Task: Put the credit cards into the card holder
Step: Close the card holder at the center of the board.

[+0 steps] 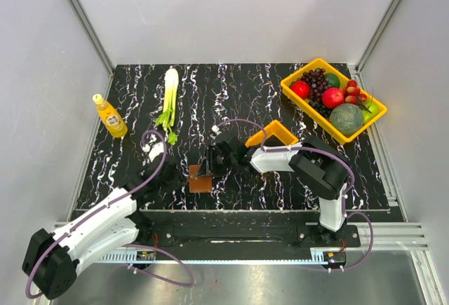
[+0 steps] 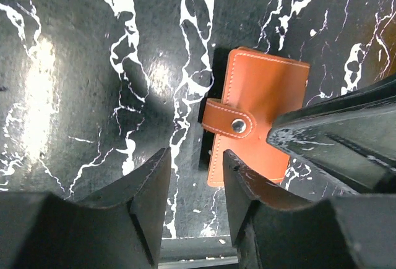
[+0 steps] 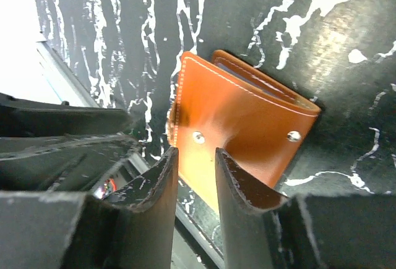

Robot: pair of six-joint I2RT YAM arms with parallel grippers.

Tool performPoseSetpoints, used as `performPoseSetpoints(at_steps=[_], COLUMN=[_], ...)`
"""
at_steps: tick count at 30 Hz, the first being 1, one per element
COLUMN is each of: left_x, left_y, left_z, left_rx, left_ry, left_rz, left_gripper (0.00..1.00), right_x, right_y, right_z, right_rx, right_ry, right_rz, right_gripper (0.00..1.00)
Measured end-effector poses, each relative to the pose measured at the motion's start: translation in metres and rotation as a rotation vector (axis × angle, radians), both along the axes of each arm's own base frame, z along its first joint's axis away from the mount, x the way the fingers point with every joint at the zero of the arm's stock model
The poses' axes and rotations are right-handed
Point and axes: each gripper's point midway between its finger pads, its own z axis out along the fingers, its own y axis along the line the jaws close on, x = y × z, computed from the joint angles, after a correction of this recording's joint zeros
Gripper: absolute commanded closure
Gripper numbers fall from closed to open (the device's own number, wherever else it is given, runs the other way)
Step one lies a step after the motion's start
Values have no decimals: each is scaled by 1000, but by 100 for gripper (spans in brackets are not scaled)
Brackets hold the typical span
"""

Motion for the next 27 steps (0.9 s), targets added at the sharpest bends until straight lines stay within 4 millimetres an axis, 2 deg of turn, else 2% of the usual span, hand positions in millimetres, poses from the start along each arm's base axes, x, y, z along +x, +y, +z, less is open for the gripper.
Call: performPoseSetpoints(at_steps=[9, 12, 18, 21, 27], left_x=[-20, -17, -13, -12, -12], left_y=[-6, -12, -15, -16, -15], left_z=[-33, -30, -34, -34, -34], left_rx=[-104, -136, -143, -145, -147], left_ry=[44, 31, 42, 44, 45], left_rz=[19, 20, 38, 43, 56], left_gripper=[53, 53, 57, 60, 61], right_x=[7, 9, 5, 3, 2], right_y=[19, 23, 19, 18, 21], right_z=[26, 23, 10, 7, 5], right_rx=[62, 59, 21, 10, 7], right_ry=[-8, 0, 33, 41, 49], right_rz=[20, 26, 32, 35, 47], right_gripper=[63, 63, 65, 69, 69])
